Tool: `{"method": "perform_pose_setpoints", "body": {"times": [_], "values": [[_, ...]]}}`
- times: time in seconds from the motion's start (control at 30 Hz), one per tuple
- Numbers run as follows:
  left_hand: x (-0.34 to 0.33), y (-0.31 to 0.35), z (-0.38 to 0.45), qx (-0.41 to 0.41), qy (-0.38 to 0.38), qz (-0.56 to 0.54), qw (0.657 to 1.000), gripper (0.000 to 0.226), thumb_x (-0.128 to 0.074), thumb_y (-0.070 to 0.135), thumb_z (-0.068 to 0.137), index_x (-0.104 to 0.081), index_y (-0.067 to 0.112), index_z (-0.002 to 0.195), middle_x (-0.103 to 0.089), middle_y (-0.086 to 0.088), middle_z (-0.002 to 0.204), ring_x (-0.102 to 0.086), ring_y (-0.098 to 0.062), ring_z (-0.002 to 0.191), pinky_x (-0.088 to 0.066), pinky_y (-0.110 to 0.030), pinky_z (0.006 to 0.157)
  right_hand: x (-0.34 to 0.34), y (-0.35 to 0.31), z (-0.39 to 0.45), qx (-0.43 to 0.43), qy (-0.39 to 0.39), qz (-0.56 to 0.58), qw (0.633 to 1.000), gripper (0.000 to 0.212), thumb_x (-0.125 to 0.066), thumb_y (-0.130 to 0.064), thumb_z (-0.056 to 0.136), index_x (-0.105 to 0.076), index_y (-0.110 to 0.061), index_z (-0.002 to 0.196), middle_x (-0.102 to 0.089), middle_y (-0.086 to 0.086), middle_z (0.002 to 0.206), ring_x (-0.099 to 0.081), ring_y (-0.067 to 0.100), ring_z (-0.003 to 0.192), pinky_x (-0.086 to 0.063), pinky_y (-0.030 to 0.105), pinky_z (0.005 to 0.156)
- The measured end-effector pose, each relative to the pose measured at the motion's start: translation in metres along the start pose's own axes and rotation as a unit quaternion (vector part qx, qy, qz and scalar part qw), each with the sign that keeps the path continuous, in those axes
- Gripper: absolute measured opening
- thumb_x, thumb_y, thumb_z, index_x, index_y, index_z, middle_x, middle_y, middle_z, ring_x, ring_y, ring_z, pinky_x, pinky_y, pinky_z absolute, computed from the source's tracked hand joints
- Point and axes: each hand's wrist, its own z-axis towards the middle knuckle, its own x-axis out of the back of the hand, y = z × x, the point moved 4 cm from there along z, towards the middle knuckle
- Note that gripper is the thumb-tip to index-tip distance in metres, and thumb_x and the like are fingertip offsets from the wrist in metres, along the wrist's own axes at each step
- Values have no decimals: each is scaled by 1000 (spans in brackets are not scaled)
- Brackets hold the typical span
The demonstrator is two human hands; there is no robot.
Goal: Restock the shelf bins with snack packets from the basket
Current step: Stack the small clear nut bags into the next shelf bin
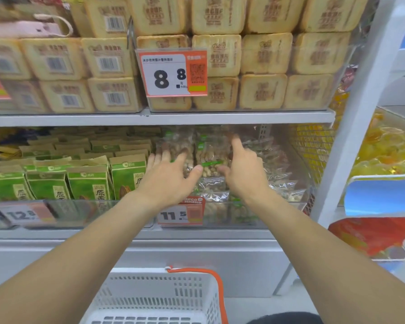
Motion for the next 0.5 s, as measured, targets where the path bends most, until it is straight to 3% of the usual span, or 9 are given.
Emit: {"method": "perform_pose_setpoints", "body": {"times": [0.07, 0.2, 0.33, 0.4, 0.5], "values": [[0, -7, 3, -28, 6, -7, 1000, 82, -9, 75, 86, -25, 32, 153, -18, -21, 162, -9, -33, 151, 2, -49, 121, 1, -4, 1, -5, -33, -29, 999, 50, -68, -25, 93, -43, -14, 135, -58, 9, 88, -58, 35, 90, -38, 35, 71], [0, -18, 1, -72, -7, -32, 997, 75, -14, 71, 86, -25, 38, 152, -12, -8, 165, 1, -20, 153, 6, -51, 121, 4, -7, 4, -28, -79, -52, 995, 45, -68, -29, 93, -52, -11, 131, -67, 17, 108, -60, 39, 106, -47, 38, 82], [8, -20, -4, -103, -18, -55, 993, 72, -20, 65, 90, -24, 33, 154, -15, -7, 165, 0, -20, 153, 1, -49, 123, 5, -11, -1, -47, -126, -36, 990, 53, -65, -30, 94, -42, -12, 138, -62, 18, 116, -61, 36, 102, -46, 36, 78], [13, -22, -9, -103, 16, -83, 991, 66, -30, 59, 96, -27, 28, 154, -22, -9, 161, -7, -25, 152, -6, -46, 123, 8, -18, -5, -41, -107, -67, 991, 58, -65, -31, 93, -35, -12, 139, -54, 19, 123, -57, 38, 107, -47, 39, 80], [27, -32, -21, -105, 124, -136, 977, 50, -46, 39, 101, -43, 16, 145, -41, -7, 146, -24, -21, 142, -20, -40, 120, 17, -42, -9, 4, -19, -88, 996, 55, -63, -27, 93, -34, -11, 137, -44, 18, 127, -48, 40, 117, -49, 49, 89]]}}
